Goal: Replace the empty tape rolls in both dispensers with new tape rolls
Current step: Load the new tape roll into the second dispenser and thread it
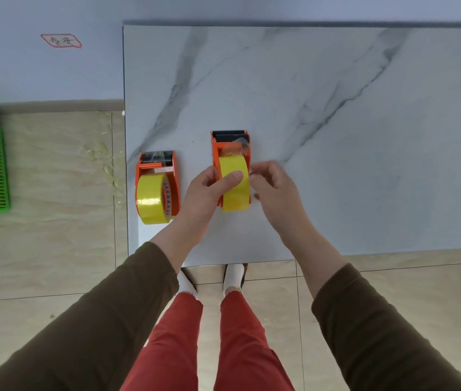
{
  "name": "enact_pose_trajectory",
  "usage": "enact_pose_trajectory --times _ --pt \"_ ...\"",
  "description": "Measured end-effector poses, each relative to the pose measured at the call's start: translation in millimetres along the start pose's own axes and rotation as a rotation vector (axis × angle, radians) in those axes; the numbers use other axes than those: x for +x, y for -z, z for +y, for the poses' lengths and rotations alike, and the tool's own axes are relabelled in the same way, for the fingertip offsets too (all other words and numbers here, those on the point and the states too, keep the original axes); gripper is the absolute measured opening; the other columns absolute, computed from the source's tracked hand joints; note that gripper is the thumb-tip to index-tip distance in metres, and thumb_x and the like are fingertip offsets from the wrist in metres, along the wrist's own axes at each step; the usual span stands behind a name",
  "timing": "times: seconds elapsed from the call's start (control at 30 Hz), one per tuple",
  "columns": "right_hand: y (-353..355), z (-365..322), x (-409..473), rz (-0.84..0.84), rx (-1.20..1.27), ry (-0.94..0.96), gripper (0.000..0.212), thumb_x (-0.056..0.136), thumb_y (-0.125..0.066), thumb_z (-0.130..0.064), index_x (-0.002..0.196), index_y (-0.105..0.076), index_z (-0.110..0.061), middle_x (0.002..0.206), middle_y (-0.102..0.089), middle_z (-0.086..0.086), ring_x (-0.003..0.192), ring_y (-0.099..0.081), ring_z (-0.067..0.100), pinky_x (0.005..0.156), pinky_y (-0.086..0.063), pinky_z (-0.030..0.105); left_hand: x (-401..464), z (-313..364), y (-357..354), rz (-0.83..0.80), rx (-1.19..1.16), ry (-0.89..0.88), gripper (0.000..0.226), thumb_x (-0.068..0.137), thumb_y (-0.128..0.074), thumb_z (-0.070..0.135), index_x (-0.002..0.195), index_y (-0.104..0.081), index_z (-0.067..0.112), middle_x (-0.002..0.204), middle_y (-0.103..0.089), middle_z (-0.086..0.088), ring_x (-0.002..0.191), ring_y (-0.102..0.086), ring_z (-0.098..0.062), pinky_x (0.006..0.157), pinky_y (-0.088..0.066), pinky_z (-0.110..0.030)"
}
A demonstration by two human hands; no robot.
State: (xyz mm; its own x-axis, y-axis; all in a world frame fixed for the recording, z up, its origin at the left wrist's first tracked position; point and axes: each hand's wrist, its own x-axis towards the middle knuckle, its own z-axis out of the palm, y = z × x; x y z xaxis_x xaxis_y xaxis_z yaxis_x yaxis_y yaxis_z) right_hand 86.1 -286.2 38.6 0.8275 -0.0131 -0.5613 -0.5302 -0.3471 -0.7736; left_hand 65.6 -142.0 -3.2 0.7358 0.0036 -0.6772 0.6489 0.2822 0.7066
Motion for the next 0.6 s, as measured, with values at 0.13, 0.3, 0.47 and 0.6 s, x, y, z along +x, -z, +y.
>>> enact_pose_trajectory --times 0.13,0.3,0.47,0.6 --pt "6 -17 15 0.072 -0.114 0.159 0.036 0.091 -0.071 -0.037 0.122 -0.058 -0.023 0.116 -0.063 -0.006 0.098 -0.063 0.013 0.083 -0.052 0.028 -5 -1 -2 -0.037 0.044 -0.038 0.050 0.086 -0.076 0.035 0.126 -0.072 0.006 0.126 -0.073 -0.024 0.106 -0.075 -0.031 0.079 -0.061 -0.028" --pt "6 -19 28 0.078 -0.062 0.087 0.026 0.090 -0.070 -0.025 0.069 -0.056 -0.020 0.059 -0.054 -0.020 0.062 -0.048 0.009 0.065 -0.043 0.031 -9 -1 -7 -0.054 0.115 -0.081 0.056 0.082 -0.078 0.036 0.128 -0.069 0.006 0.140 -0.062 -0.023 0.124 -0.067 -0.038 0.087 -0.059 -0.036" --pt "8 -12 27 0.147 0.229 -0.146 0.021 0.090 -0.072 -0.020 0.074 -0.059 -0.017 0.073 -0.059 -0.002 0.063 -0.053 0.010 0.064 -0.051 0.030 -16 -6 -15 0.017 0.170 -0.128 0.073 0.073 -0.084 0.040 0.138 -0.063 0.013 0.153 -0.040 0.003 0.133 -0.056 -0.016 0.095 -0.060 -0.031" --pt "10 -7 32 0.200 0.320 -0.211 0.020 0.089 -0.072 -0.014 0.073 -0.061 -0.018 0.062 -0.059 -0.010 0.051 -0.055 0.002 0.059 -0.052 0.027 -22 -13 -19 0.033 0.222 -0.184 0.069 0.073 -0.084 0.041 0.133 -0.065 0.013 0.151 -0.038 0.009 0.137 -0.052 -0.019 0.098 -0.061 -0.032"
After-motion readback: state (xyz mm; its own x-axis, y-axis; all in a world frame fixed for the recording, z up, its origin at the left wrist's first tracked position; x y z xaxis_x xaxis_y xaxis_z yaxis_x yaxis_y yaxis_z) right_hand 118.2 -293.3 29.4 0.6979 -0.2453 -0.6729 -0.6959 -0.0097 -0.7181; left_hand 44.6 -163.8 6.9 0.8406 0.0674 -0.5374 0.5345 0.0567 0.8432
